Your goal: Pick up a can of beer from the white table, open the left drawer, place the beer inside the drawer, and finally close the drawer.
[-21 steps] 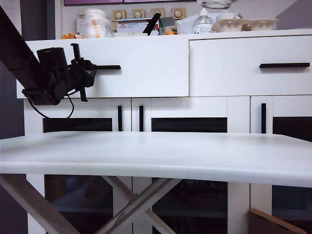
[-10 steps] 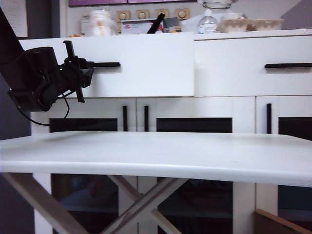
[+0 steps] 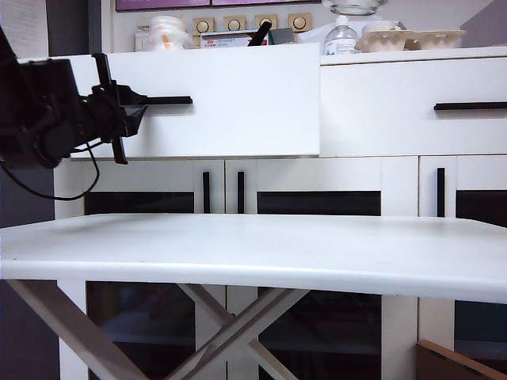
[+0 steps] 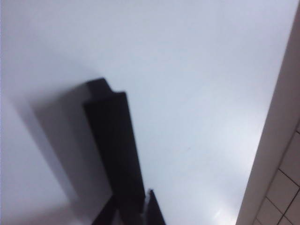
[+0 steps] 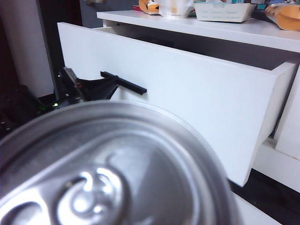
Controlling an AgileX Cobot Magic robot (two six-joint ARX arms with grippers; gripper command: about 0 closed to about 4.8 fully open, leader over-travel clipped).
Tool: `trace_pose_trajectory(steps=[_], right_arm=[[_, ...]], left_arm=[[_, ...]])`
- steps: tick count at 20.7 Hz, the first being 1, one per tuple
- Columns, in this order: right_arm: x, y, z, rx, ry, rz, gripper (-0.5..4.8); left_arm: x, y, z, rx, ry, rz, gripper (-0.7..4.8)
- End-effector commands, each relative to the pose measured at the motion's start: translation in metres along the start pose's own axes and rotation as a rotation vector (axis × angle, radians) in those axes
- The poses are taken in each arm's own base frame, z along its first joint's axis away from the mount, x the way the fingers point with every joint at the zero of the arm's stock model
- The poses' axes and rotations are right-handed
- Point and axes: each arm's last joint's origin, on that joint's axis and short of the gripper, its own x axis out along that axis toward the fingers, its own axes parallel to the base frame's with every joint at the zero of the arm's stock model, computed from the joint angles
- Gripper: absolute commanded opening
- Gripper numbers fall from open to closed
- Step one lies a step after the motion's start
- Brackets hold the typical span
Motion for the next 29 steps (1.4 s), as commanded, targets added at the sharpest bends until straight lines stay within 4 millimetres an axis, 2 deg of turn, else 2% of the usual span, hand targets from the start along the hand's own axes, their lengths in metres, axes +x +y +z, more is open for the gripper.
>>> trace_pose_trajectory(steps=[1,8,18,24,29], right_arm=[[-0.003,0.001,0.012,-0.016,-0.076,0.001,0.53],[-0.003,0.001,0.011,-0.016,-0.075,0.001,0.53],[-0.006,0.001,0.014,-0.017,-0.083,0.005,0.53],[-0.017,0.004,0.017,-0.011,-0.063,0.005,0.53],[-0.025,0.005,0.023,0.002,-0.043,0.002,0.53]], left_arm=[[-0.003,-0.029,-0.016,0.044,0.114,-0.104,-0.07],[-0.026,-0.047,-0.029,0.026,0.122,-0.075,-0.07],[-0.063,-0.071,-0.036,0.036,0.115,-0.033,-0.07],[-0.067,-0.09,-0.035,0.062,0.117,-0.072,-0.07],[-0.071,-0.093,-0.037,0.061,0.118,-0.069,-0.07]])
